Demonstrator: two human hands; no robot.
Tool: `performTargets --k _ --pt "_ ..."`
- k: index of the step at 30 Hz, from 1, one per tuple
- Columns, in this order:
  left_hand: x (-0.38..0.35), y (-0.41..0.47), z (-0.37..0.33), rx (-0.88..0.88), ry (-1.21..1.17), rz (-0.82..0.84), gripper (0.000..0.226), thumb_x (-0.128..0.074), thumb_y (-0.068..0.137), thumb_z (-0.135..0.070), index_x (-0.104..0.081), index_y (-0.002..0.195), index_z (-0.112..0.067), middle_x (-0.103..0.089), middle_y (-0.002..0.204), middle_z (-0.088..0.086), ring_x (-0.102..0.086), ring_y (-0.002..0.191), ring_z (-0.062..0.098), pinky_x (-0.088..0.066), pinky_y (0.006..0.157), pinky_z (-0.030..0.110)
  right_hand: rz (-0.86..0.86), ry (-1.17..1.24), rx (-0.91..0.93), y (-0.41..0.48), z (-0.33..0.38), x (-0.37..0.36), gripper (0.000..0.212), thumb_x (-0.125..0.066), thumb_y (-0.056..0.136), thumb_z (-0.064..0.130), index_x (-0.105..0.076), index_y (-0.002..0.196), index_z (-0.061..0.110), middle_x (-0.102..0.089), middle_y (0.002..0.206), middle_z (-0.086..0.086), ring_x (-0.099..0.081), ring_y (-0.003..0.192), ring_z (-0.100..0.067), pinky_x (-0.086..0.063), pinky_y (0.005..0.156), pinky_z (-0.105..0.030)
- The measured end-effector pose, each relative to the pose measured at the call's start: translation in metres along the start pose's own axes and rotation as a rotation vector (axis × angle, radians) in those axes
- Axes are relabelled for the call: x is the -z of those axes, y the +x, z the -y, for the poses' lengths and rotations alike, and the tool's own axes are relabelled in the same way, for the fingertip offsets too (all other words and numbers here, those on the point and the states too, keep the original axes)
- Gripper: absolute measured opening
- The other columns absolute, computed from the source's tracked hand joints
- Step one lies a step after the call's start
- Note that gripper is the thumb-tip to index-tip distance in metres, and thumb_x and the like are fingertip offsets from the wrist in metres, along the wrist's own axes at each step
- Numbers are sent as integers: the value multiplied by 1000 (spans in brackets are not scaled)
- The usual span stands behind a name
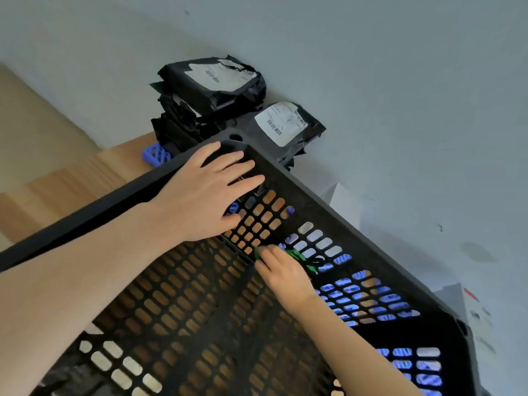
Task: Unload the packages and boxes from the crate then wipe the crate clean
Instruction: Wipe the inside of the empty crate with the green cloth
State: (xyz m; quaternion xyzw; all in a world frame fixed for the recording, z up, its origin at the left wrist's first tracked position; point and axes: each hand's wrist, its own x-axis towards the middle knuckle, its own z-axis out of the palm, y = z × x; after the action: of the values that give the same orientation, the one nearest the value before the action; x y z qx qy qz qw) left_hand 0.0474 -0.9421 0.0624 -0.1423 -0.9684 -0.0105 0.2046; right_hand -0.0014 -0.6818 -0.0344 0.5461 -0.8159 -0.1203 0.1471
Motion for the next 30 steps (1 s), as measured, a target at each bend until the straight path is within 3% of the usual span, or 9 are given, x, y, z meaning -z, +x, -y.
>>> performTargets --k 2,6,8,10,15,18,22,26,30 --pt "2 -1 -1 5 -12 28 71 -64 82 -46 -44 146 -21 -46 149 7 -37 141 25 -22 117 50 101 19 30 -7 4 -13 16 -62 77 9 -69 91 10 -66 102 -8 -63 92 -24 -53 85 -30" --pt "7 1 -2 14 -48 74 69 -64 83 -45 -45 145 -23 -44 150 3 -35 142 21 -17 119 45 212 132 -82 -10 17 -25 28 -44 82 13 -72 84 17 -67 94 -2 -63 85 -19 -53 83 -26" --pt "11 2 -3 34 -92 109 64 -55 84 -46 -46 144 -24 -45 150 1 -34 143 19 -17 119 43 246 152 -111 -16 17 -23 15 -63 71 22 -73 82 24 -67 89 3 -63 79 -16 -53 75 -22" --pt "11 1 -5 54 -156 146 63 -43 86 -49 -46 144 -25 -44 150 -2 -31 144 16 -19 119 42 306 223 -200 -26 18 -20 28 -78 57 30 -73 84 27 -66 87 5 -62 75 -14 -53 70 -20" --pt "3 3 -10 18 -349 109 59 -27 94 -60 -58 132 -27 -40 152 -7 -33 142 18 -38 106 58 69 406 -416 -43 43 -11 23 -56 82 21 -61 104 28 -58 102 4 -57 84 -14 -51 82 -23" --pt "5 25 -21 -168 -379 42 58 -22 98 -54 -62 127 -24 -46 148 -3 -38 138 21 -30 114 40 -21 530 -542 -43 43 3 28 -53 85 20 -56 113 25 -56 111 2 -56 95 -15 -43 95 -21" --pt "4 58 -41 -392 -409 67 53 -24 99 -46 -54 137 -25 -40 153 -3 -36 142 19 -26 114 38 -9 730 -899 -46 35 24 57 -37 74 26 -48 131 21 -48 129 -4 -46 116 -24 -36 105 -30" --pt "-5 83 -52 -565 -431 125 51 -38 95 -39 -48 143 -25 -33 156 -8 -35 142 14 -27 113 38 -187 883 -1340 -41 37 46 50 -54 82 12 -52 131 23 -48 126 6 -46 116 -10 -33 104 -18" --pt "-7 104 -49 -680 -456 209 60 -43 88 -40 -43 146 -26 -30 156 -12 -36 137 7 -28 112 31 -465 978 -1825 -25 42 69 31 -63 85 14 -58 107 35 -58 108 9 -55 98 -5 -38 81 -5"
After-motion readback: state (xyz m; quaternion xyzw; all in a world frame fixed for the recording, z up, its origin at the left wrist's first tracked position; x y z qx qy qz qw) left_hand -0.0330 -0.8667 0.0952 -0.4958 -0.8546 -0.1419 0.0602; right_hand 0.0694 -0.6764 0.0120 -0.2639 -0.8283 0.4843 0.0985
